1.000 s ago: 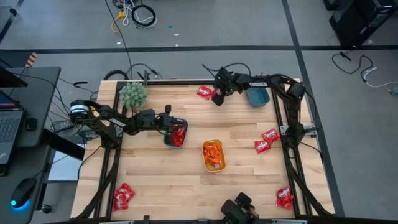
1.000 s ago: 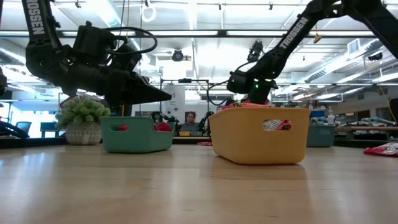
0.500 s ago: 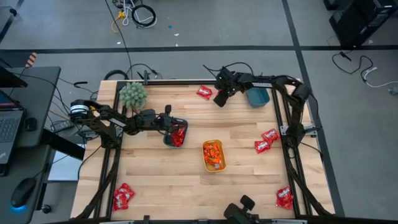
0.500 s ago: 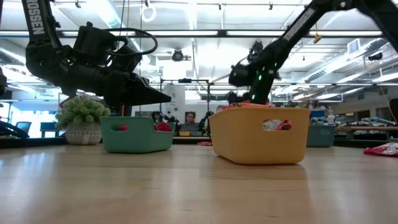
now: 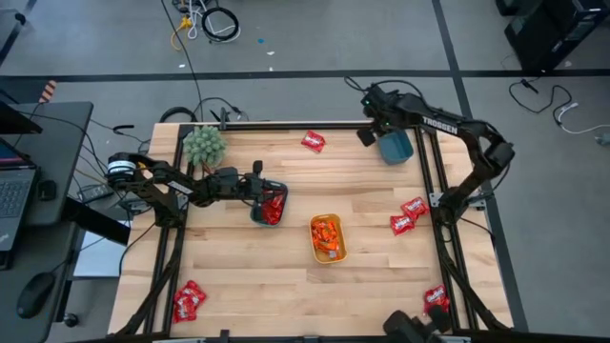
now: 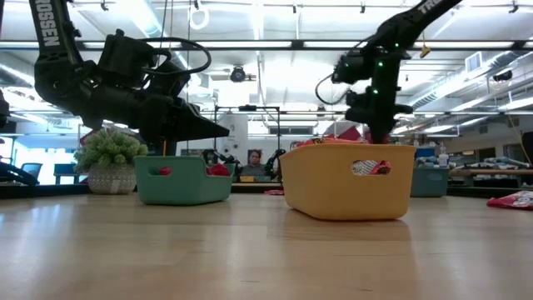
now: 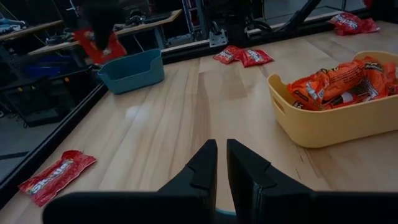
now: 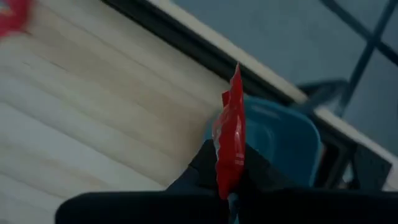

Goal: Sort candy
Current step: Put the red candy into the blue bin

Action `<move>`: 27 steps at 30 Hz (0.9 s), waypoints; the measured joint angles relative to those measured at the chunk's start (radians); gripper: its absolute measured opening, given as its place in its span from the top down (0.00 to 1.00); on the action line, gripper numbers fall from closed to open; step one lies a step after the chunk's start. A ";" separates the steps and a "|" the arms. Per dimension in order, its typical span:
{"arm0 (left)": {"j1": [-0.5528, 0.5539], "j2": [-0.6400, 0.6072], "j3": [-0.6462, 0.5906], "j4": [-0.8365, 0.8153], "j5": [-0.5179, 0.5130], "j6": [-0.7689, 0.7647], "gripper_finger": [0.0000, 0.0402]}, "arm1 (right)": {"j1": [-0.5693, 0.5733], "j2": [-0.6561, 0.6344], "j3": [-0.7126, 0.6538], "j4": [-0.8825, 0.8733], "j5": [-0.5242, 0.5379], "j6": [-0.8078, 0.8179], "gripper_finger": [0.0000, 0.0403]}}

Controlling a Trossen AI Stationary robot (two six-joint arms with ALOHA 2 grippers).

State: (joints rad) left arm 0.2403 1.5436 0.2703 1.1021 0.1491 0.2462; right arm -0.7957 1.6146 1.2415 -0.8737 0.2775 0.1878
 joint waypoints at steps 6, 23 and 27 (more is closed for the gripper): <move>0.000 0.000 0.000 0.001 0.000 -0.015 0.91 | -0.056 0.003 -0.073 -0.017 0.002 0.027 0.93; 0.000 0.000 0.000 0.001 0.000 -0.016 0.91 | -0.102 0.003 -0.189 0.094 0.021 0.021 0.78; 0.000 0.000 0.000 -0.001 0.000 -0.016 0.91 | -0.102 0.003 -0.189 0.098 0.021 0.016 0.66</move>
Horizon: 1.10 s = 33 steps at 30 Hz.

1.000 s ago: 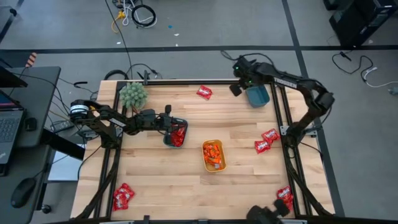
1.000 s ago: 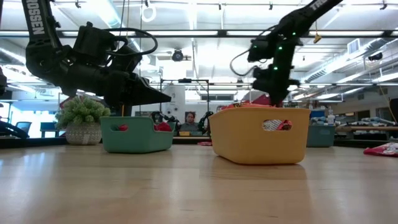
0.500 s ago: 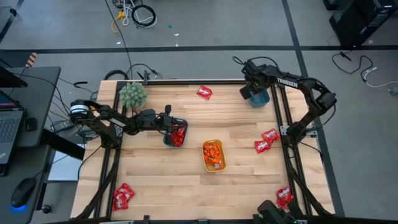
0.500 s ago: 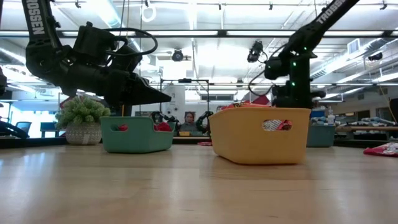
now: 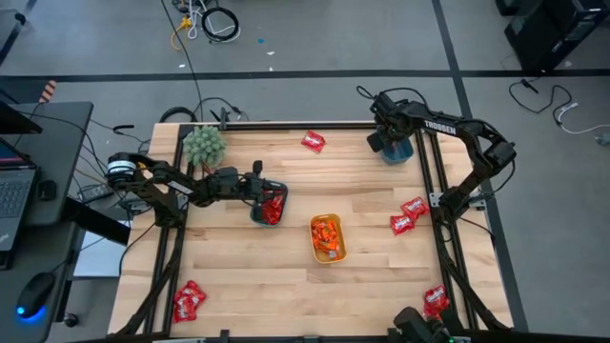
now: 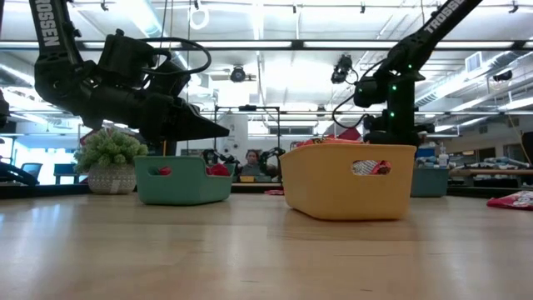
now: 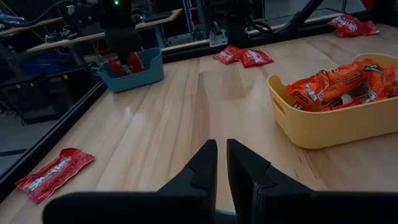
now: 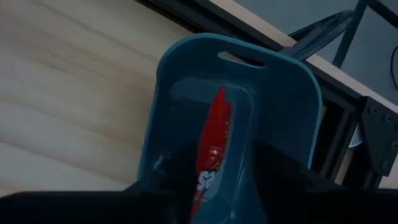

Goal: Sort candy
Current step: Put the red candy into the blue bin

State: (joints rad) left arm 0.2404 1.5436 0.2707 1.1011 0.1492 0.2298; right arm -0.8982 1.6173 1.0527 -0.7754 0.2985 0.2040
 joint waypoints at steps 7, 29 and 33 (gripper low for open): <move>0.000 0.000 0.000 0.000 0.000 0.000 0.91 | 0.018 0.000 0.055 -0.006 0.018 -0.043 0.48; 0.000 0.000 0.000 0.000 0.000 0.000 0.91 | 0.228 0.002 0.052 0.518 -0.443 -0.261 0.78; 0.000 0.000 0.000 0.001 0.000 0.000 0.91 | 0.254 0.002 0.050 0.570 -0.443 -0.233 0.70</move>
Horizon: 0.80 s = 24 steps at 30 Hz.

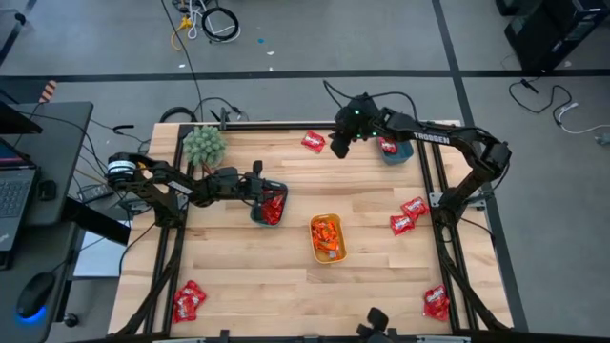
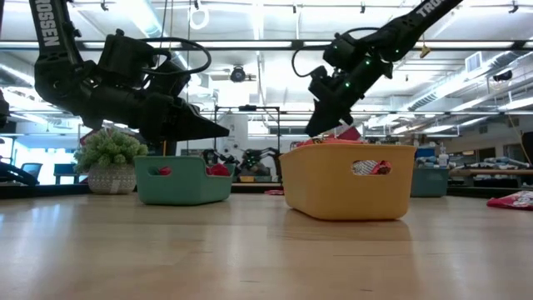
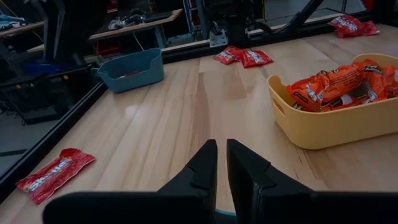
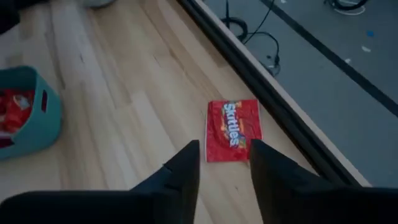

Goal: Sort candy
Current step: Put the red candy into the blue bin

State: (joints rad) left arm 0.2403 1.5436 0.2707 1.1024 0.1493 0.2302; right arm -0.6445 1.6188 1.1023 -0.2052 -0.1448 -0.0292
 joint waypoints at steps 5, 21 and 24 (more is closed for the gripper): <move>0.000 0.000 0.000 0.002 0.000 0.000 0.91 | 0.020 0.031 -0.001 0.066 0.043 0.023 0.56; 0.000 0.000 0.000 0.001 -0.006 0.000 0.91 | 0.006 0.380 0.213 0.006 0.110 0.016 0.27; 0.000 0.000 0.000 -0.002 -0.006 0.000 0.91 | 0.000 0.435 0.260 -0.042 0.120 -0.001 0.28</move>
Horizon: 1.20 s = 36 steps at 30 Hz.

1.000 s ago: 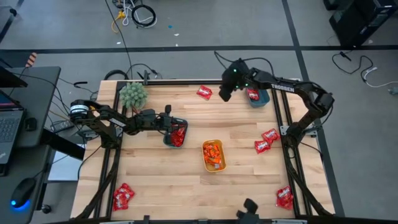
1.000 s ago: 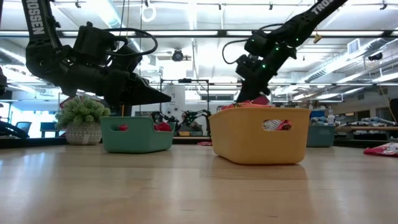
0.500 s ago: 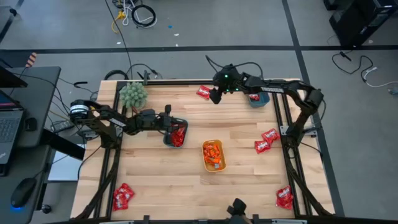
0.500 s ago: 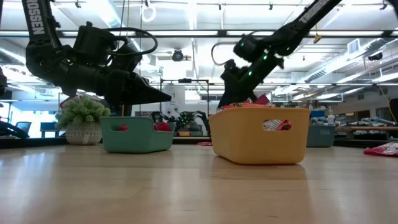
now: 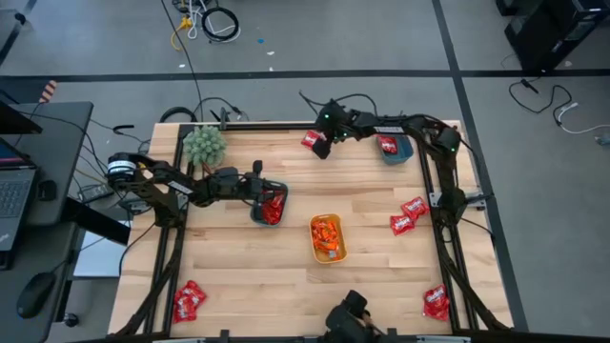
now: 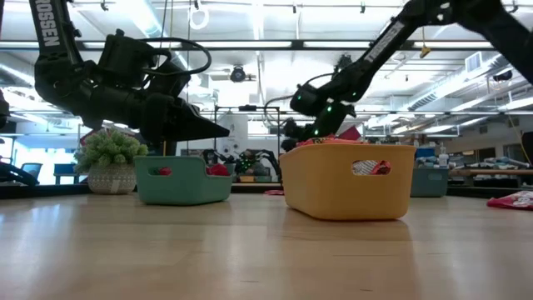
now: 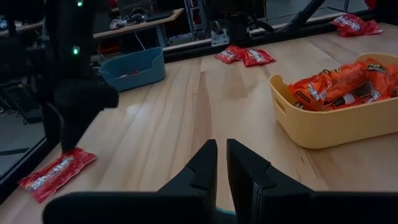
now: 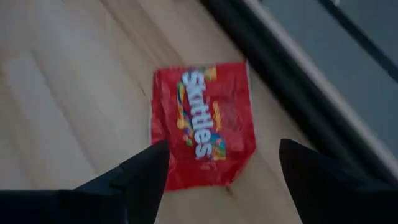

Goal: Sort candy
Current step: Put the red candy into the blue bin

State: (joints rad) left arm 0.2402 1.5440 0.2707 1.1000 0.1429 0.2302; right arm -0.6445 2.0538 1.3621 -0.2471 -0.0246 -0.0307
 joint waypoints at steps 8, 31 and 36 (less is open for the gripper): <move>0.000 0.000 0.000 -0.030 0.000 0.000 0.91 | -0.001 0.096 0.081 -0.081 0.009 -0.026 0.43; 0.000 0.000 0.000 -0.031 -0.001 -0.006 0.91 | -0.031 -0.276 0.075 -0.706 0.420 0.186 1.00; 0.000 0.000 0.000 -0.031 -0.001 -0.007 0.91 | -0.082 -0.383 -0.008 -0.867 0.508 0.326 1.00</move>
State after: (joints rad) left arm 0.2405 1.5440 0.2707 1.0695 0.1417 0.2234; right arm -0.7262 1.6712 1.3540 -1.1145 0.4831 0.2951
